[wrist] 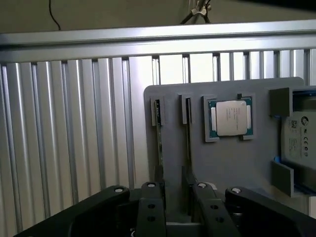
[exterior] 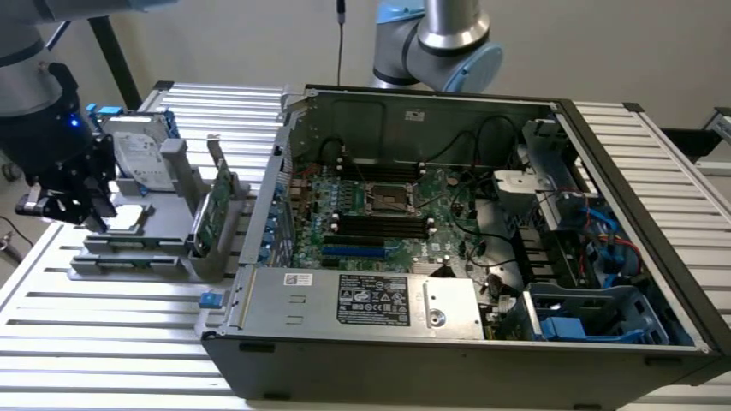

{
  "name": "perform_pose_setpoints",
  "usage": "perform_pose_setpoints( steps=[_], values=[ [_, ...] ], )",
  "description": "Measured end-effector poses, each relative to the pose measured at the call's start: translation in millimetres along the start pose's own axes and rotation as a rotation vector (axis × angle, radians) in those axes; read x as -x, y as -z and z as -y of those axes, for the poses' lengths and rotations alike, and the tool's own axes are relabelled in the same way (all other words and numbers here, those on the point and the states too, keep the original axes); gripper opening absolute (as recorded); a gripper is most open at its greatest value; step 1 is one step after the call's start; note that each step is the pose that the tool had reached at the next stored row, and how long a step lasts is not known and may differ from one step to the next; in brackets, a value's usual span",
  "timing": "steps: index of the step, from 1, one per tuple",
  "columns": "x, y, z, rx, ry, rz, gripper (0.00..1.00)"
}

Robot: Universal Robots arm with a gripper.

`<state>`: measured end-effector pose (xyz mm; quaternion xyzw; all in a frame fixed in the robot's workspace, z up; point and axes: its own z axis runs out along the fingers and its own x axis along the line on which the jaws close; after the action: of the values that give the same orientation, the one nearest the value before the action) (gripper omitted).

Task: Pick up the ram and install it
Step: 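Pick up the ram and move it above insertion slot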

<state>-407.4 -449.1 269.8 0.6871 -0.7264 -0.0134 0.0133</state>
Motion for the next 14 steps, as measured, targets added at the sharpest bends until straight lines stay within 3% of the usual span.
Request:
perform_pose_setpoints(
  steps=[2, 4, 5, 14],
  values=[
    [0.0, -3.8, 0.3, -0.0002, 0.0, 0.0001, 0.42],
    [0.0, -7.3, 0.4, -0.0001, 0.0, -0.0001, 0.42],
    [-0.1, -9.2, 0.5, -0.0001, 0.0, 0.0, 0.48],
    [-2.9, -25.7, 1.3, -0.0001, 0.002, 0.0, 0.48]
  ],
)
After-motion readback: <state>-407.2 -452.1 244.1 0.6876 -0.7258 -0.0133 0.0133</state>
